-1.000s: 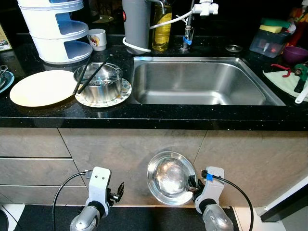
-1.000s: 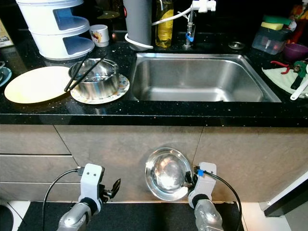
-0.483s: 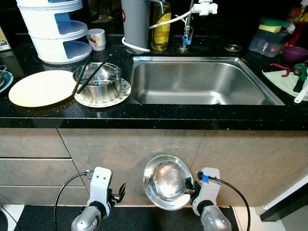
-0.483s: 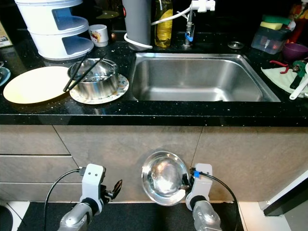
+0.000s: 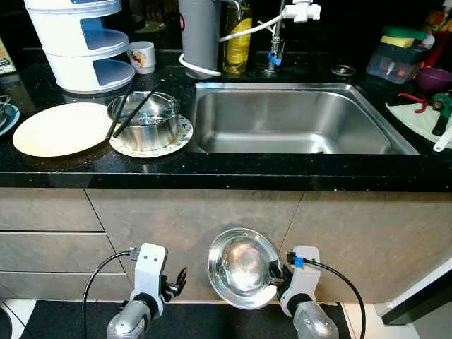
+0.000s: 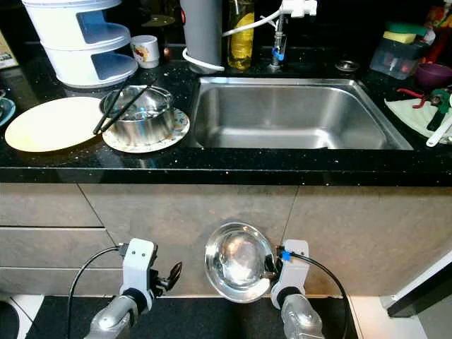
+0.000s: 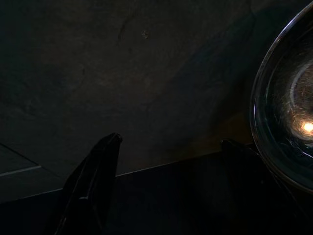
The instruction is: Kitchen organization
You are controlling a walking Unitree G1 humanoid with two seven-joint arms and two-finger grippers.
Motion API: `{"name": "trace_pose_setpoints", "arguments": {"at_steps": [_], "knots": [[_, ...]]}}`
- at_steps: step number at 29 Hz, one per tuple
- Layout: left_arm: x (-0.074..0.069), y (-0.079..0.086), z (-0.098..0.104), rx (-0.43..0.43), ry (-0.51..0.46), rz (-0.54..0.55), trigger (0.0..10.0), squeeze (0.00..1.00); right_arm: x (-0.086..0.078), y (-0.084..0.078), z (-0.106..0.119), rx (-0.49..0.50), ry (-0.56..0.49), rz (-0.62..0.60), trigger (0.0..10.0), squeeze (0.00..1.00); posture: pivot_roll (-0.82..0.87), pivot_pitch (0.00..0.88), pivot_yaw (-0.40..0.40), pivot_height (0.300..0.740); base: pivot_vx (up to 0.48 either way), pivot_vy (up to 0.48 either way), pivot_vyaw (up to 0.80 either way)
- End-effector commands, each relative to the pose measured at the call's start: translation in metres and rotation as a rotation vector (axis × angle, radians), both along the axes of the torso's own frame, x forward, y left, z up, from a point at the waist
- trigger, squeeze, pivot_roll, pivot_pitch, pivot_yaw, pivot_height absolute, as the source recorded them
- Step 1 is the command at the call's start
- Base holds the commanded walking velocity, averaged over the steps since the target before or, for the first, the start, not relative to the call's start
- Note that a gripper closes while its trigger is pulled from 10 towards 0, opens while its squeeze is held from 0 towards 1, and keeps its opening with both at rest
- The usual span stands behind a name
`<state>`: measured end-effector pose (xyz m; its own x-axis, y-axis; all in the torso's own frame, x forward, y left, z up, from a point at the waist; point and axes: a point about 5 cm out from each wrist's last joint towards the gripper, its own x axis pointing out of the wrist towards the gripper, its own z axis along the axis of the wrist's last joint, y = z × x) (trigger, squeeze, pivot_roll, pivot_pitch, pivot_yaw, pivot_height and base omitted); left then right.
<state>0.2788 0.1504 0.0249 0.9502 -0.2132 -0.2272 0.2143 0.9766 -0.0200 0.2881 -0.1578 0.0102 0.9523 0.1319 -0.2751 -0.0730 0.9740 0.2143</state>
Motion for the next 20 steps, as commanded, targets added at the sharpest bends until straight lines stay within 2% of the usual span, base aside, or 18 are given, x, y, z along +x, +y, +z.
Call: {"name": "trace_pose_setpoints", "arguments": {"at_steps": [1, 20], "knots": [[-0.0041, -0.0015, -0.0077, -0.011, 0.043, -0.005, 10.0, 0.00, -0.0001, 0.0017, -0.0001, 0.004, -0.002, 0.008, 10.0, 0.00, -0.10, 0.153, -0.037, 0.740, 0.000, 0.000, 0.00], [-0.0026, -0.0013, -0.0096, -0.007, 0.048, -0.011, 10.0, 0.00, 0.0009, 0.0014, -0.0001, 0.008, 0.000, 0.001, 10.0, 0.00, -0.10, 0.136, -0.035, 0.740, 0.000, 0.000, 0.00]]}}
